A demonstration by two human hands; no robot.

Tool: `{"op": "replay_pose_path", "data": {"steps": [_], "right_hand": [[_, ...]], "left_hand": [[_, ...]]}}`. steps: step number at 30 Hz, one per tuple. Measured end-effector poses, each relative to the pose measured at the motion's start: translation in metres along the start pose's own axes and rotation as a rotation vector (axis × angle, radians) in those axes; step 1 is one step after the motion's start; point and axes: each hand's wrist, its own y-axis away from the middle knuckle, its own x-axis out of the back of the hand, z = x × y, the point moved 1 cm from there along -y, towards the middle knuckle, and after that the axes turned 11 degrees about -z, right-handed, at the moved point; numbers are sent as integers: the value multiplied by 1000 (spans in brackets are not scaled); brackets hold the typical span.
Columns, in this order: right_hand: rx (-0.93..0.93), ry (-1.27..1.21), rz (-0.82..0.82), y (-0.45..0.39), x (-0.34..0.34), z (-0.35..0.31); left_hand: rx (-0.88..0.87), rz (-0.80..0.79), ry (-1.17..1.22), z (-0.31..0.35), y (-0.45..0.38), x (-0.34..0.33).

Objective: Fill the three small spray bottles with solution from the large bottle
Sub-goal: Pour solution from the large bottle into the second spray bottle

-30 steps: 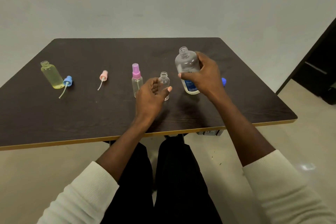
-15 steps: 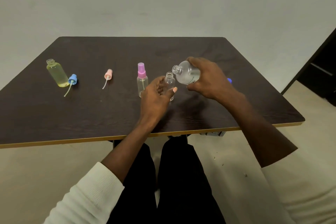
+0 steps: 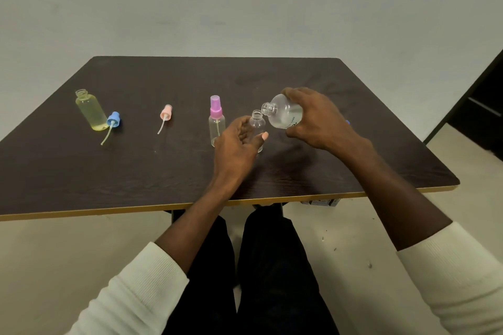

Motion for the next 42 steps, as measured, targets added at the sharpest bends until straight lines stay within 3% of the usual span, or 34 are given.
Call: {"op": "replay_pose_path", "data": {"steps": [42], "right_hand": [[-27, 145, -42, 1, 17, -16]], "left_hand": [[-1, -10, 49, 1, 1, 0]]}}
